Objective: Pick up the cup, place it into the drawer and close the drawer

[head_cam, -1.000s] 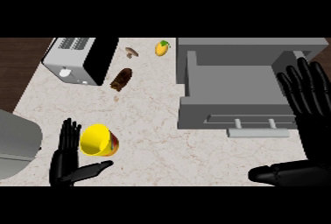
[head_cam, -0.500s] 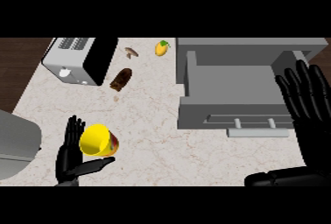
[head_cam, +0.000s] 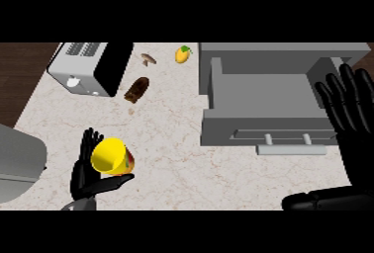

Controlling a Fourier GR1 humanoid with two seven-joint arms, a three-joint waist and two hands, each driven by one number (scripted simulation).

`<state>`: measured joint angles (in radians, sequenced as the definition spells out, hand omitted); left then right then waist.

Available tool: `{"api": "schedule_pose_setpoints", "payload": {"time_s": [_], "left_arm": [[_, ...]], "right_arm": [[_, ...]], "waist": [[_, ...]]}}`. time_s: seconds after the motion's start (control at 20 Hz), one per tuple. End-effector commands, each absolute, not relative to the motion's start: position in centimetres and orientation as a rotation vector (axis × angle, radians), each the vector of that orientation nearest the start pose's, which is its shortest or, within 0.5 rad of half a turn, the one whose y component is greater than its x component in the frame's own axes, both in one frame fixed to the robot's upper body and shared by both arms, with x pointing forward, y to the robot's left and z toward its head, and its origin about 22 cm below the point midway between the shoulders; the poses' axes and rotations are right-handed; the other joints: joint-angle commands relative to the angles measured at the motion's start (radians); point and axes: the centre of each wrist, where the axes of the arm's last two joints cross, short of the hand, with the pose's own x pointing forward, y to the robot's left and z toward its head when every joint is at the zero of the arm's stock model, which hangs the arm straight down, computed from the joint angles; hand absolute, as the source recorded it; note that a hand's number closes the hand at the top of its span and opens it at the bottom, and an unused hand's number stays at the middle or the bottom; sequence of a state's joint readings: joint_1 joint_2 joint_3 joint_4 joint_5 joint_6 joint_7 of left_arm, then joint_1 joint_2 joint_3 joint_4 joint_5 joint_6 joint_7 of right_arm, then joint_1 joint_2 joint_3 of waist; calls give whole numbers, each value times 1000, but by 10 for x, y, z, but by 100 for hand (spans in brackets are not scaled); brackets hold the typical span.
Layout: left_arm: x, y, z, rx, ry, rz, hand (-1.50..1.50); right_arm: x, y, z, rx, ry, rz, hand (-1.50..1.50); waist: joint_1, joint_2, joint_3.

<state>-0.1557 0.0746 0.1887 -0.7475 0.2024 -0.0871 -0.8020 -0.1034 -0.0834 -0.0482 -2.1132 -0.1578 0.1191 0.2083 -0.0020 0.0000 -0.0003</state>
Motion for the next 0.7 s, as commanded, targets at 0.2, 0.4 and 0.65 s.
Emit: {"api": "schedule_pose_setpoints", "payload": {"time_s": [0.2,0.4,0.65], "left_arm": [[222,278,-159,-128,-1744,315,-150],[248,282,-146,-186,-1757,337,-150],[245,283,-149,-262,-1791,349,150]], "right_arm": [[216,-240,138,175,-1987,144,-150],[219,-241,135,161,-1998,147,-150],[213,-245,141,168,-1994,141,-150]], "waist": [[-2,1,0],[-3,1,0],[-3,1,0]]}}
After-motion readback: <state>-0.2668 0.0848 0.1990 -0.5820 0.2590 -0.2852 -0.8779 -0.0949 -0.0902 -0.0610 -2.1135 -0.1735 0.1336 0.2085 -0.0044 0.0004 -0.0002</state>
